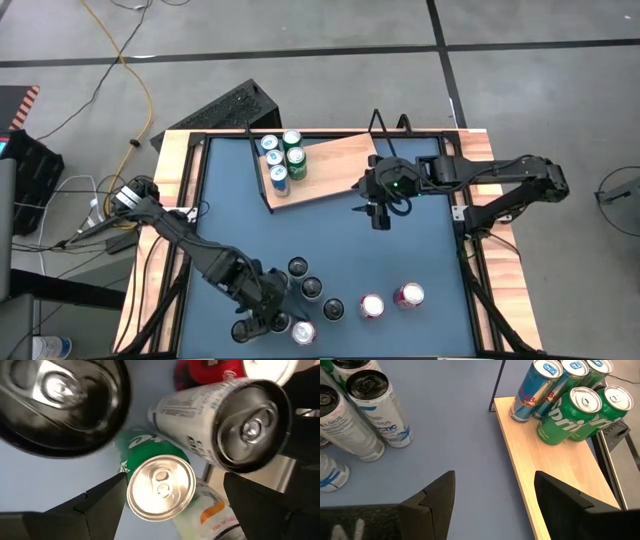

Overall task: Place canned beverage on shelf
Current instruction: Put the green soda can on the shelf aligned with the other green soda cans

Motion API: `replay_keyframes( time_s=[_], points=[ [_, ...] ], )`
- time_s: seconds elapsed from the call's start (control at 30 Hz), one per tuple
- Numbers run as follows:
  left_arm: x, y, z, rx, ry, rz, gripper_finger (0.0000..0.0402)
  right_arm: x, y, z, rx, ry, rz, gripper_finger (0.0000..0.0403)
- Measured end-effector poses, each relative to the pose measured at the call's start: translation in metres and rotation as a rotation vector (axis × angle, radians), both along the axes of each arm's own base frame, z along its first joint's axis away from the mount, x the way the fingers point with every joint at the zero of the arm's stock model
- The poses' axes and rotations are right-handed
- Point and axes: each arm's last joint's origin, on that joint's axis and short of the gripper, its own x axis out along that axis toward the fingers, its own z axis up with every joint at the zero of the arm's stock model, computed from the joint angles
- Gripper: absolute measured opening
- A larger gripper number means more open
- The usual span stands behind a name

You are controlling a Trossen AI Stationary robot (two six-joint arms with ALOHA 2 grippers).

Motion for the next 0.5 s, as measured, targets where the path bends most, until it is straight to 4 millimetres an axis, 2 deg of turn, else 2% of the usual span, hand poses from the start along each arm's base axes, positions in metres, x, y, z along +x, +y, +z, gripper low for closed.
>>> replay_keyframes(
  time_s=[0.33, 0.5],
  points=[
    [0.001, 0.007, -0.001, 0.032, 0.008, -0.04, 0.0316, 0.0, -0.002, 0.0, -0.014, 0.001, -0.023, 0.0256],
    [0.0, 0.013, -0.002, -0.07, 0.122, -0.066, 0.0316, 0.0, -0.002, 0.0, -0.014, 0.002, -0.022, 0.0256]
  ],
)
